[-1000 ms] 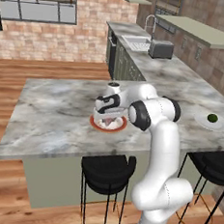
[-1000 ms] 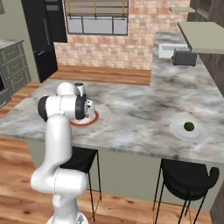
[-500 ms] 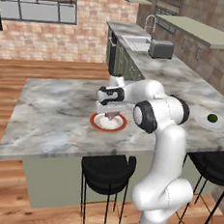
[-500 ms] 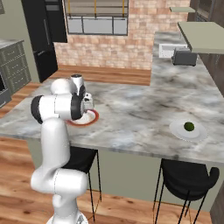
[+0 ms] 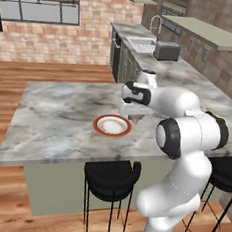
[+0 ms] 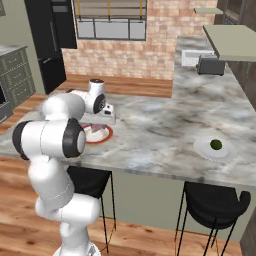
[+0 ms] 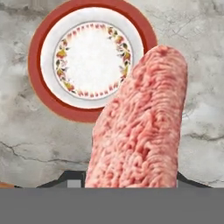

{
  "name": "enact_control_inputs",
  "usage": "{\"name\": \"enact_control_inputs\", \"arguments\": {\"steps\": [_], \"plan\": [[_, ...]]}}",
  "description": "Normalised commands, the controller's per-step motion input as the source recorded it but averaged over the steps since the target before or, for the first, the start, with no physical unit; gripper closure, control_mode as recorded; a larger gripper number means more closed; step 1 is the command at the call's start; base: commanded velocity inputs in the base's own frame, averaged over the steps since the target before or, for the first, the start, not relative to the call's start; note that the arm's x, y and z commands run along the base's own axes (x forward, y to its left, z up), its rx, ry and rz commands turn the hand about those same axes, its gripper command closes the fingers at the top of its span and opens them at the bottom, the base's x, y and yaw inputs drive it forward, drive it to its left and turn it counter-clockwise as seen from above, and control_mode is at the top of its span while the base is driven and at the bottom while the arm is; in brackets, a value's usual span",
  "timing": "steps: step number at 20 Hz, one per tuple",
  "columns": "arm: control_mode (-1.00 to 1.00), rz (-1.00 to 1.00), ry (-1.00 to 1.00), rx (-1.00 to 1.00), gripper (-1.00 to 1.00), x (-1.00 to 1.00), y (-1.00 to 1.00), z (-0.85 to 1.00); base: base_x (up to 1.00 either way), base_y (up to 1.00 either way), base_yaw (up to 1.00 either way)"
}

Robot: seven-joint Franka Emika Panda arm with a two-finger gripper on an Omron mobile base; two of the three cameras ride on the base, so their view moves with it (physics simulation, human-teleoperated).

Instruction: Transport the steak and lime to the fridge. Place the steak on the rack containing meat and place the lime on the rack containing the vegetable, ensuring meats and vegetables are on different racks.

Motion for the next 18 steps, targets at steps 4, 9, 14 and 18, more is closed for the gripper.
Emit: {"name": "enact_control_inputs", "arguments": {"steps": [4,9,14,18], "plan": [[-1.00,0.00,-0.13,0.11,1.00,-1.00,-0.15,0.97,0.00,0.00,0.00],[-1.00,0.00,-0.10,0.04,1.00,-1.00,-0.02,0.62,0.00,0.00,0.00],[-1.00,-0.05,-0.21,0.00,1.00,-0.99,0.01,0.58,0.00,0.00,0.00],[-1.00,-0.10,-0.20,0.00,1.00,-0.96,0.00,0.57,0.00,0.00,0.00]]}}
